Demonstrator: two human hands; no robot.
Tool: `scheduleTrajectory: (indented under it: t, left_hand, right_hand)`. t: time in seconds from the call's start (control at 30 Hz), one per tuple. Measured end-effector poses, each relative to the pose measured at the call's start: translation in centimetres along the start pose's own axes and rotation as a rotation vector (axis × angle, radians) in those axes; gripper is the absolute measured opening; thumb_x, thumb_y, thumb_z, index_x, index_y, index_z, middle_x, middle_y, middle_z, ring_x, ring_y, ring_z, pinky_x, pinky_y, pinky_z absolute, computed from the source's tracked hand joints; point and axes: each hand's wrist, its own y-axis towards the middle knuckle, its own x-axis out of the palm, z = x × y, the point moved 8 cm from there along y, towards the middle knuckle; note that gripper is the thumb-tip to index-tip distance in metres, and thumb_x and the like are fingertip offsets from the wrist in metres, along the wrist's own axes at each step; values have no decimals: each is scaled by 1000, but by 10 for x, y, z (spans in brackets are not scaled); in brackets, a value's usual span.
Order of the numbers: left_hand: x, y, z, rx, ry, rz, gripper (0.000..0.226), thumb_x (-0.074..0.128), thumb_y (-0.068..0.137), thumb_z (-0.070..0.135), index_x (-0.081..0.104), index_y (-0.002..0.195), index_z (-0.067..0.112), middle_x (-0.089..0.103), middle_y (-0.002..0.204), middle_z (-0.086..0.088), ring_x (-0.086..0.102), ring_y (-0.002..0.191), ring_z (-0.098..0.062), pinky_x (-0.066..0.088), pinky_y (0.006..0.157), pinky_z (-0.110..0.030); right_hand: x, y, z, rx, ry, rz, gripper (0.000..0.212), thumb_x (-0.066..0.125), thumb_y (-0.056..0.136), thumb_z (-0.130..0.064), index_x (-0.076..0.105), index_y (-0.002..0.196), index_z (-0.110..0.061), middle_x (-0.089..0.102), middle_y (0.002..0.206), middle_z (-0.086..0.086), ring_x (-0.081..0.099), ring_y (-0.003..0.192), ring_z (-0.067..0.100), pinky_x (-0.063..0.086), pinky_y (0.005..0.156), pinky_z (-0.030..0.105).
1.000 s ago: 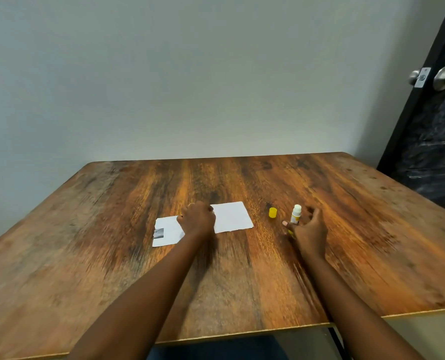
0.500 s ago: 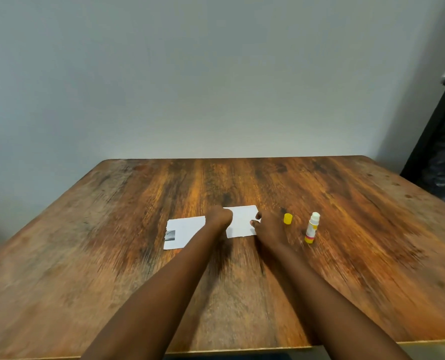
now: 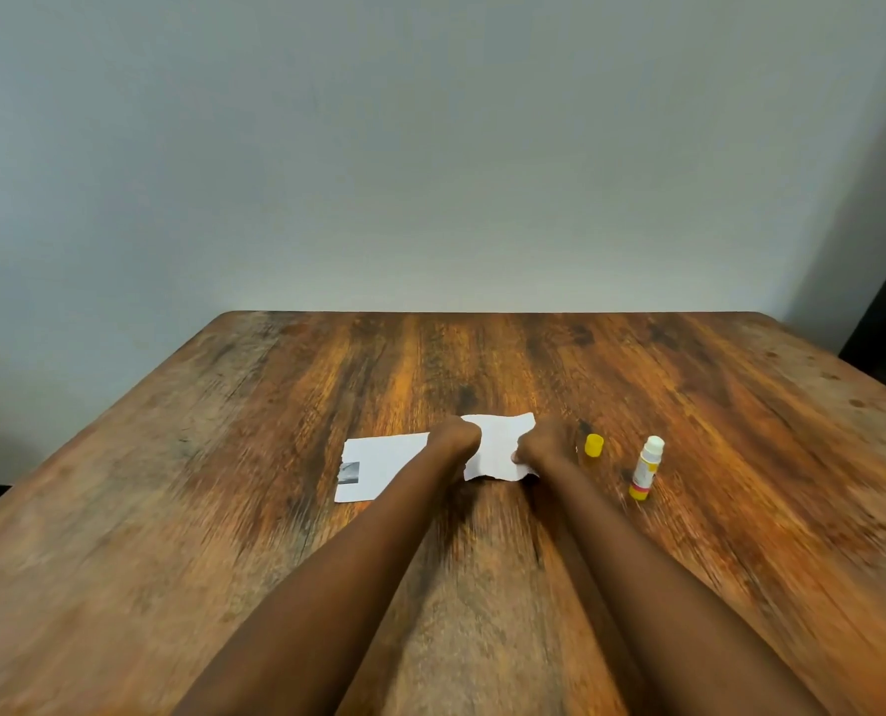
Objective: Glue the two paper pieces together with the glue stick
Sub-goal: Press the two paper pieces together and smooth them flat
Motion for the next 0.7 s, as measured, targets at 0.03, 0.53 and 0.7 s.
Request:
scheduleTrajectory:
  t: [0.03, 0.53, 0.7]
  left_hand:
    - [-1, 2, -2, 0, -4, 0, 39, 46, 95, 9, 45, 132, -1, 51, 132, -20, 52, 121, -32, 48, 103, -37]
    - [-20, 6, -9, 33, -328, -28, 31, 33, 94, -1, 49, 68, 6, 48, 69, -6, 44, 57, -14, 32, 49, -20]
    - [-35, 5, -11, 8, -545, -115, 33, 26, 99, 11, 57, 92, 5, 44, 66, -6, 38, 54, -10, 31, 46, -19]
  right_hand:
    - [0, 1, 1, 7, 7, -14, 45, 72, 74, -1, 58, 117, 1, 60, 125, 20, 58, 112, 35, 52, 89, 39]
    - [-11, 6, -8, 126, 788, -83, 16, 59, 75, 8, 56, 65, -5, 61, 89, 18, 57, 81, 28, 43, 56, 29]
    - [-20, -7, -35, 21, 921, -148, 22, 54, 78, 7, 58, 66, -11, 55, 71, 7, 44, 64, 16, 33, 57, 28]
